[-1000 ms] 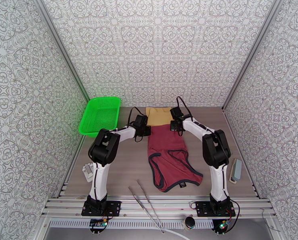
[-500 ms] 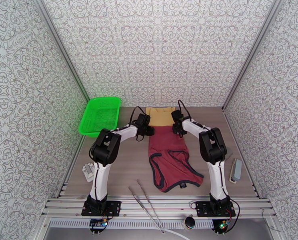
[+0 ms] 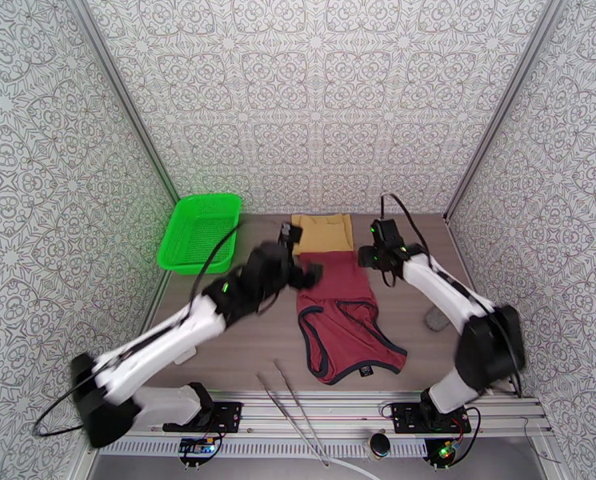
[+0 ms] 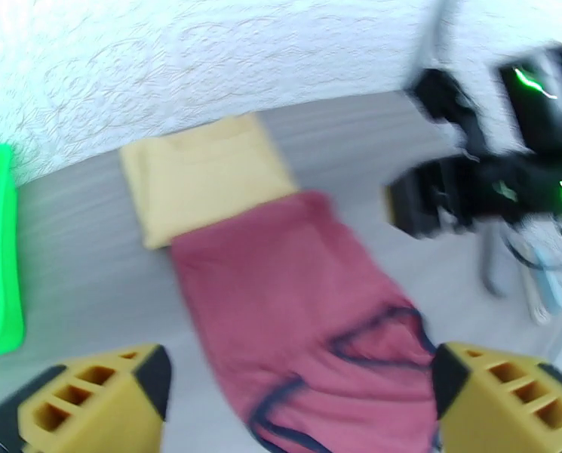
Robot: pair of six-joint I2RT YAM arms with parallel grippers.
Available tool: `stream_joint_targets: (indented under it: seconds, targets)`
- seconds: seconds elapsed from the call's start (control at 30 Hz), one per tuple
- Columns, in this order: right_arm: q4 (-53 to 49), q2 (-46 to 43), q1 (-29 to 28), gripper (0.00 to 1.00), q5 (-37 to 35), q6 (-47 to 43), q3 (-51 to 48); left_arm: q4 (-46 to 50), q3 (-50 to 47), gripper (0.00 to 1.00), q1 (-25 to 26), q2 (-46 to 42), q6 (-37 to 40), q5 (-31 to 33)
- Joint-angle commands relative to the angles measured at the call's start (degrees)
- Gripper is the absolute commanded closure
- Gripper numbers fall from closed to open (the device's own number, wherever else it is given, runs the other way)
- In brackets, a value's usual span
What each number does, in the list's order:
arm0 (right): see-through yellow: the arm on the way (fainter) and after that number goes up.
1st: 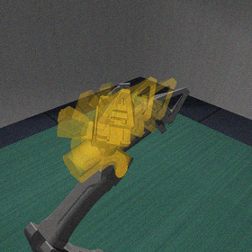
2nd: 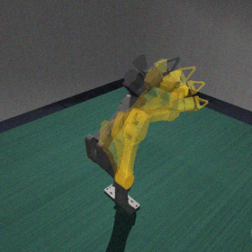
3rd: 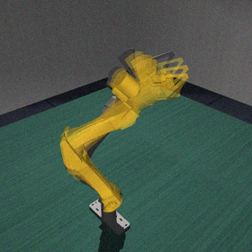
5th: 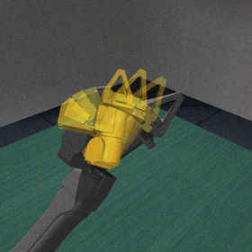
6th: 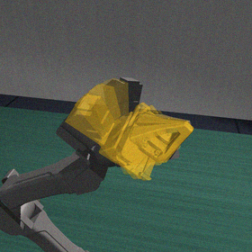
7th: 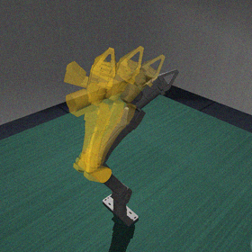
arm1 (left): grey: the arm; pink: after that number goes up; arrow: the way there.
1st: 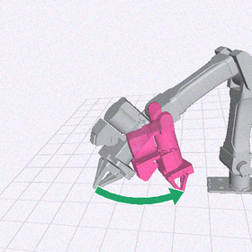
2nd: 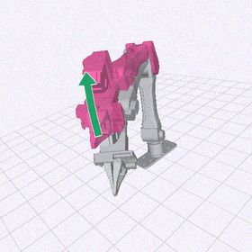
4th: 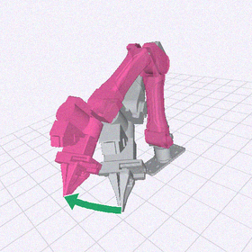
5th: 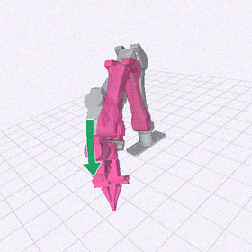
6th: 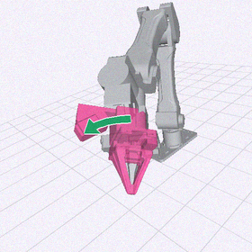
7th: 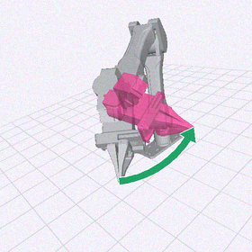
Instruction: Fold and stack the mixed laundry pile
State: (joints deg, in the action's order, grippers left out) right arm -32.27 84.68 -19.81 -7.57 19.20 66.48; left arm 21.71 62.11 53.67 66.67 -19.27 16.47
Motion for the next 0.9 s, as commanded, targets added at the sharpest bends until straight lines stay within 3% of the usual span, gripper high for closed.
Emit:
stream_joint_targets:
  seconds: [0.0, 0.13, 0.2, 0.27, 0.33, 0.43, 0.5, 0.67, 0.73, 0.77, 0.87]
  targets:
    - [2.0, -6.2, -0.2, 0.34, 5.0, -1.9, -8.0, -3.7, -11.7, 0.01, 0.6, -5.2, -6.1, 0.7]
    - [1.9, -11.0, -0.3, 0.35, 5.5, -2.2, -12.8, -31.7, -29.6, 0.01, -10.2, -8.3, -22.4, -30.8]
    - [1.9, -12.1, -0.3, 0.34, 5.3, -2.1, -14.0, -35.0, -31.1, 0.01, -12.2, -6.2, -26.5, -36.4]
    - [1.8, -12.8, -0.3, 0.35, 5.3, -2.3, -14.7, -25.8, -27.2, 0.01, -6.3, -5.4, -21.9, -31.1]
    - [1.4, -13.2, -0.3, 0.35, 5.0, -2.5, -14.7, -11.6, -20.1, 0.00, 1.4, -3.4, -18.0, -20.2]
    - [0.7, -13.3, -0.3, 0.34, 4.6, -3.2, -14.0, 3.1, -12.6, 0.01, 9.1, 1.6, -19.9, -12.8]
    - [0.5, -13.5, -0.3, 0.34, 4.5, -3.6, -13.7, 7.8, -10.2, 0.01, 15.2, 3.2, -22.5, -5.9]
    - [1.0, -14.6, -0.3, 0.32, 6.0, -4.5, -13.9, 10.7, -4.6, 0.01, 33.8, 1.5, -22.2, 23.1]
    - [1.4, -14.6, -0.3, 0.30, 7.2, -5.0, -14.0, 5.0, -6.3, 0.00, 34.6, 0.1, -21.4, 23.3]
    - [1.6, -14.6, -0.2, 0.30, 7.6, -5.2, -14.0, 3.8, -7.9, 0.00, 33.8, -0.6, -24.5, 22.3]
    - [2.0, -14.2, -0.2, 0.30, 8.9, -5.7, -13.9, -4.7, -15.2, 0.00, 26.5, -2.7, -30.5, 10.8]
